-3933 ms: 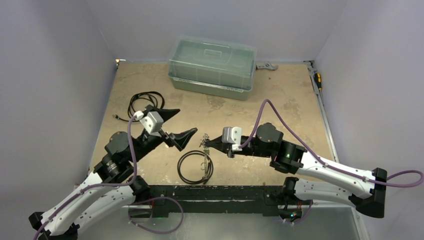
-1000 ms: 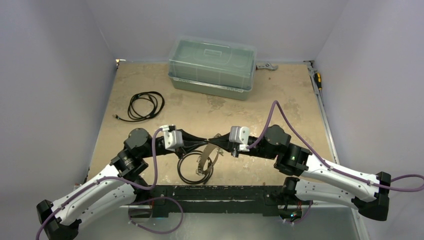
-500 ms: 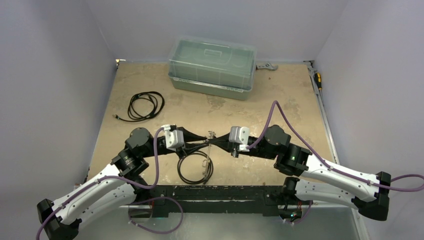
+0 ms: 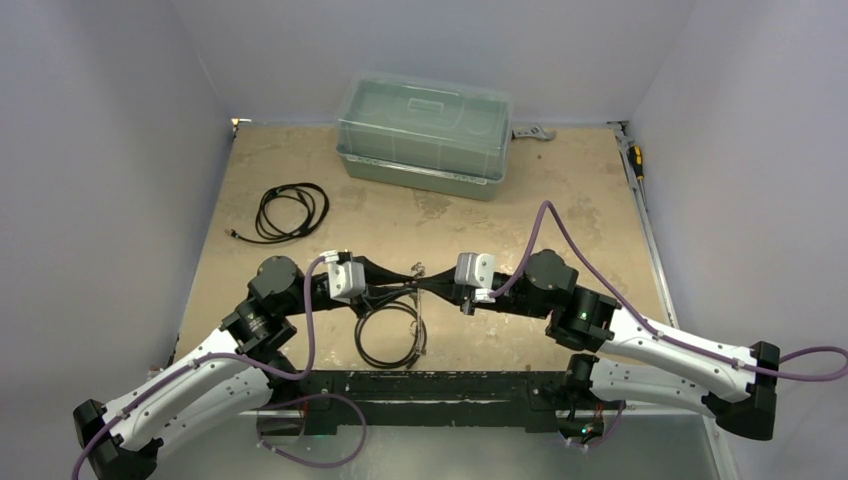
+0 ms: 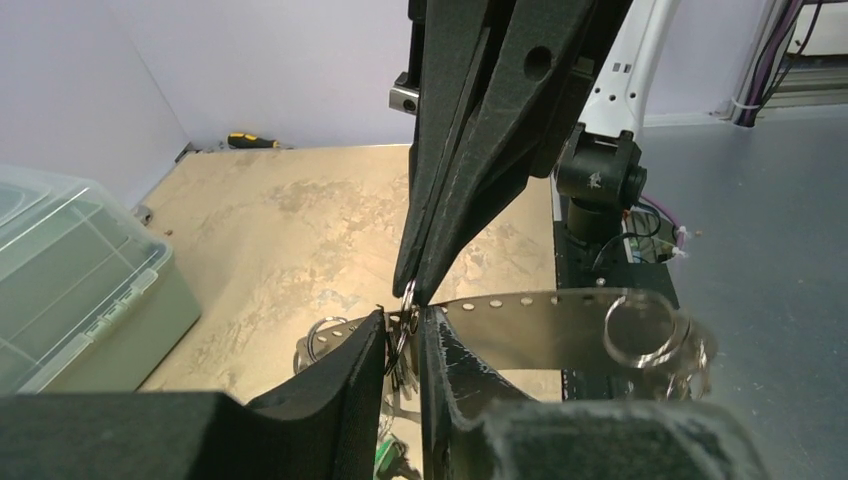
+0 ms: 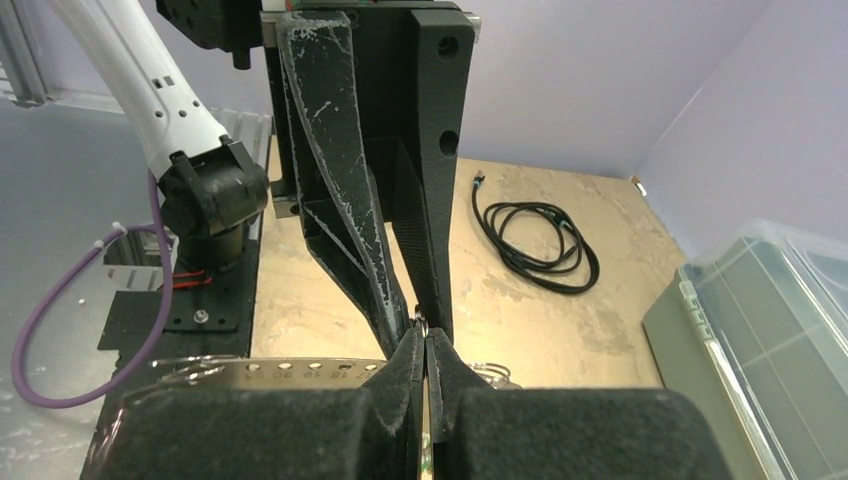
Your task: Put the keys on the keyring
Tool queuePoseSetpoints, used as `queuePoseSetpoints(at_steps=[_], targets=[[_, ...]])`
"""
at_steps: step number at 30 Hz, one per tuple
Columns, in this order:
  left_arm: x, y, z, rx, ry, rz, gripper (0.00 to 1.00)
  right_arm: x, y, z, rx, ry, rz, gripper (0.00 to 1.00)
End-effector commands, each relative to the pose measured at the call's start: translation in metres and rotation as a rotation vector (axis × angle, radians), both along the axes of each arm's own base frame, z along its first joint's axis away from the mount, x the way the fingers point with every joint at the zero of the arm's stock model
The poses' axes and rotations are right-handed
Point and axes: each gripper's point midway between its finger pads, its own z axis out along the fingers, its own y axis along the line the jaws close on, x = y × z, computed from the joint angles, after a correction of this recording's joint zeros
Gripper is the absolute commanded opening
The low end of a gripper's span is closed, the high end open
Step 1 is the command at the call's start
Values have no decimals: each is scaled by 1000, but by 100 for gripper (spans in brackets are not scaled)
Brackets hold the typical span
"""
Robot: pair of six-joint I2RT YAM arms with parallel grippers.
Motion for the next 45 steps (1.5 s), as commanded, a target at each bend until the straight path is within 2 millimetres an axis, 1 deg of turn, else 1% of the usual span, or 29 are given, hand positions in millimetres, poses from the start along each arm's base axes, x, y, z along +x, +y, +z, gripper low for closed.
queuePoseSetpoints(at_steps=[1, 2, 4, 12, 19, 21, 23, 26, 30, 32, 36, 42, 43, 44, 45], targets=[[-6, 1, 23, -54, -49, -24, 12, -2, 2, 28, 83, -33, 14, 0], [-5, 1, 23, -52, -49, -23, 7, -2, 2, 28, 84, -34, 14, 0], [-5, 1, 22, -48, -49, -23, 0, -3, 1, 29, 88, -36, 15, 0], [-5, 2, 19, -35, -45, -17, 0, -3, -2, 31, 92, -36, 8, 0], [4, 8, 22, 3, -43, 47, 0, -2, -4, 33, 101, -38, -3, 0], [5, 10, 24, 24, -40, 60, 0, -1, -4, 34, 104, -39, -5, 6], [5, 14, 19, 65, -22, 72, 0, -1, -4, 34, 103, -38, -8, 15], [5, 18, 18, 100, -18, 85, 0, 0, -4, 34, 104, -37, -10, 30], [4, 23, 17, 150, -14, 92, 0, 0, -4, 35, 104, -37, -12, 41], [3, 26, 16, 181, -14, 95, 0, 0, -4, 35, 103, -37, -12, 46], [2, 30, 10, 234, -5, 94, 0, -1, -3, 35, 101, -34, -4, 51], [-2, 36, 13, 265, -5, 93, 0, -3, 1, 32, 85, -23, 18, 60], [-2, 37, 13, 268, -5, 95, 0, -4, 2, 32, 81, -21, 22, 72], [-3, 38, 13, 271, -7, 94, 0, -5, 2, 30, 73, -17, 28, 79], [-3, 38, 13, 274, -7, 95, 0, -6, 2, 31, 70, -16, 31, 82]])
